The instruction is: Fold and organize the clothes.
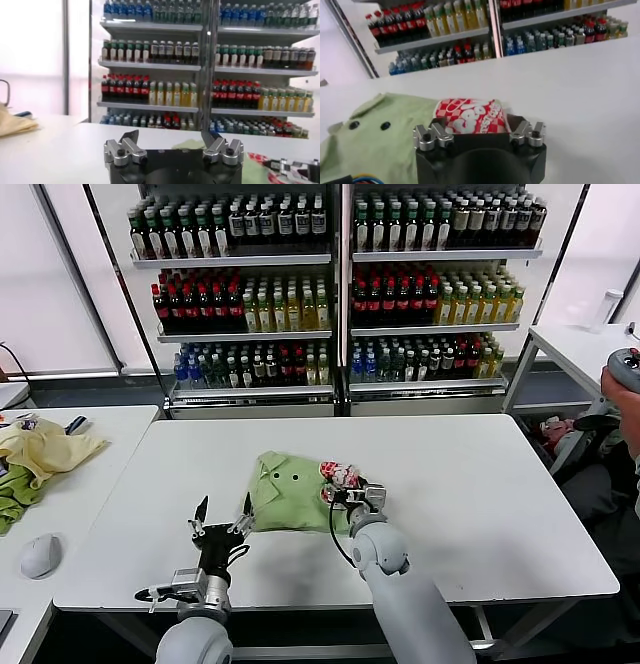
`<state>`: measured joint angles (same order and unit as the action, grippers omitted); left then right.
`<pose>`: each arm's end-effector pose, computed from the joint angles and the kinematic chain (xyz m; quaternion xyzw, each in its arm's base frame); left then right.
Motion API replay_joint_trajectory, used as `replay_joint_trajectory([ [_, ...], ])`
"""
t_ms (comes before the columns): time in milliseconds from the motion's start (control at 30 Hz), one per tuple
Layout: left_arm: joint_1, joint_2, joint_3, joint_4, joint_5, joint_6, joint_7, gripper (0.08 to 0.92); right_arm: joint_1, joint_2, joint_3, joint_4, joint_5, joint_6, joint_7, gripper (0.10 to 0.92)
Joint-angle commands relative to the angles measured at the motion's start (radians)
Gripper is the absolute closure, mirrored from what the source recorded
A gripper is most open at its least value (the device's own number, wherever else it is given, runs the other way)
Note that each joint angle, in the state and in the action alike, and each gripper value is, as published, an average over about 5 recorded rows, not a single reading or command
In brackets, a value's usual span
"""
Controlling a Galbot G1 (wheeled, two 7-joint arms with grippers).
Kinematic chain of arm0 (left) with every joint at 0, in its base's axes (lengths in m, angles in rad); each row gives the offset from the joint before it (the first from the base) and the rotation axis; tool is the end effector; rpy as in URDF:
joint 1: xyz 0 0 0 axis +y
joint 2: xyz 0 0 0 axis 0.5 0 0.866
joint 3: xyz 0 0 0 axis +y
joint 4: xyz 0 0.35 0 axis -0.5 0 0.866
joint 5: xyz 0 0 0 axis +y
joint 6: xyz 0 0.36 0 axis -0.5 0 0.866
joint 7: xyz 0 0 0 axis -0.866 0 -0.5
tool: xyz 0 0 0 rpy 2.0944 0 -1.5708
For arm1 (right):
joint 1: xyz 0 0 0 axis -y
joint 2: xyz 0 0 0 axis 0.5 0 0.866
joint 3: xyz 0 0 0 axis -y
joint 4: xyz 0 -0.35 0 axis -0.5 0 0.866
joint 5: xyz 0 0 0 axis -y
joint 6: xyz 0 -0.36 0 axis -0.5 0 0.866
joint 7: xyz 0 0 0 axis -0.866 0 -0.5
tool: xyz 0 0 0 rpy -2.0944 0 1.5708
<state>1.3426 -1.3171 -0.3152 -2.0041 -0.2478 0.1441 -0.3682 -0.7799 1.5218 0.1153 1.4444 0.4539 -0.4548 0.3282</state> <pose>0.2448 -0.0155 -0.2934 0.0338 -0.9984 0.0241 0.0393 0.4223 0.1223 -0.3010 0.0763 -0.9709 -0.0742 0.2146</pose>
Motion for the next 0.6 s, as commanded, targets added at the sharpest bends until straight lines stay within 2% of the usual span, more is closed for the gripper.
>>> replay_joint_trajectory([
  [33,0.083,0.024,-0.054,-0.042,0.002,-0.031,0.002,0.177,0.060,0.051,-0.028,-0.143,-0.063,-0.010,0.062,0.309],
  [300,0.095,0.020,-0.052,-0.051,0.003,-0.031,0.002,0.177,0.086,0.012,-0.016,-0.168,-0.090,0.004,0.028,0.542],
  [600,0.094,0.015,-0.045,-0.049,0.007,-0.028,0.004,0.177,0.187,-0.108,0.010,-0.253,-0.128,0.022,-0.036,0.796],
])
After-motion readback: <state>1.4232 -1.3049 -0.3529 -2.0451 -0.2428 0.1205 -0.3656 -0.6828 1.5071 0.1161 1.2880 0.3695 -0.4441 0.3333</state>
